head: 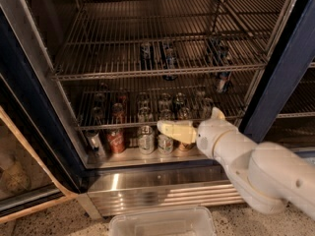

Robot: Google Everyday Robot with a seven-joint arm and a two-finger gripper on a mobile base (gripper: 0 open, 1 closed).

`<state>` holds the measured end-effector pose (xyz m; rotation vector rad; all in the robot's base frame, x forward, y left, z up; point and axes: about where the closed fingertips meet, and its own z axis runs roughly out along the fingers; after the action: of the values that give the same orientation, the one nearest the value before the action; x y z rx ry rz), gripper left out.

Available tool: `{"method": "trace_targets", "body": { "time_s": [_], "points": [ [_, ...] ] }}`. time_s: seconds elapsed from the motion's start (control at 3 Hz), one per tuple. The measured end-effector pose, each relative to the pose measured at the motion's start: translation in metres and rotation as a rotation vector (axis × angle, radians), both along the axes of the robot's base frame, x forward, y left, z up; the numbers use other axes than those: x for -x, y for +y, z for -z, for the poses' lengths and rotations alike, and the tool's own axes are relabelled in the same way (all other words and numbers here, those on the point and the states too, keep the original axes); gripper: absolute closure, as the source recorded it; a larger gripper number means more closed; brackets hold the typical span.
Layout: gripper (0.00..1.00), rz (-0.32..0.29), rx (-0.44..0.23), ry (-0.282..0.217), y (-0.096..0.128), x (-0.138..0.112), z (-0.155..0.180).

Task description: Pick pepsi can from middle shelf of fridge

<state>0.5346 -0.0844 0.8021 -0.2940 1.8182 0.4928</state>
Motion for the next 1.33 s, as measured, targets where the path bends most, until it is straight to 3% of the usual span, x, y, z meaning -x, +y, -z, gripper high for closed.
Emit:
{"method": "trace_targets", "body": {
  "time_s": [0.33, 0.67, 1.0, 1.33],
  "points": [
    [0.00, 0.041, -0.061, -0.031, 0.018, 0.004, 0.020],
    [0.00, 0.062, -0.121, -0.059, 0.029, -0.002, 0.009],
    [0.00, 0.062, -0.121, -0.059, 0.029, -0.002, 0.009],
    [0.00, 0.096, -0.125, -0.095, 0.031, -0.011, 0.009]
  ]
}}
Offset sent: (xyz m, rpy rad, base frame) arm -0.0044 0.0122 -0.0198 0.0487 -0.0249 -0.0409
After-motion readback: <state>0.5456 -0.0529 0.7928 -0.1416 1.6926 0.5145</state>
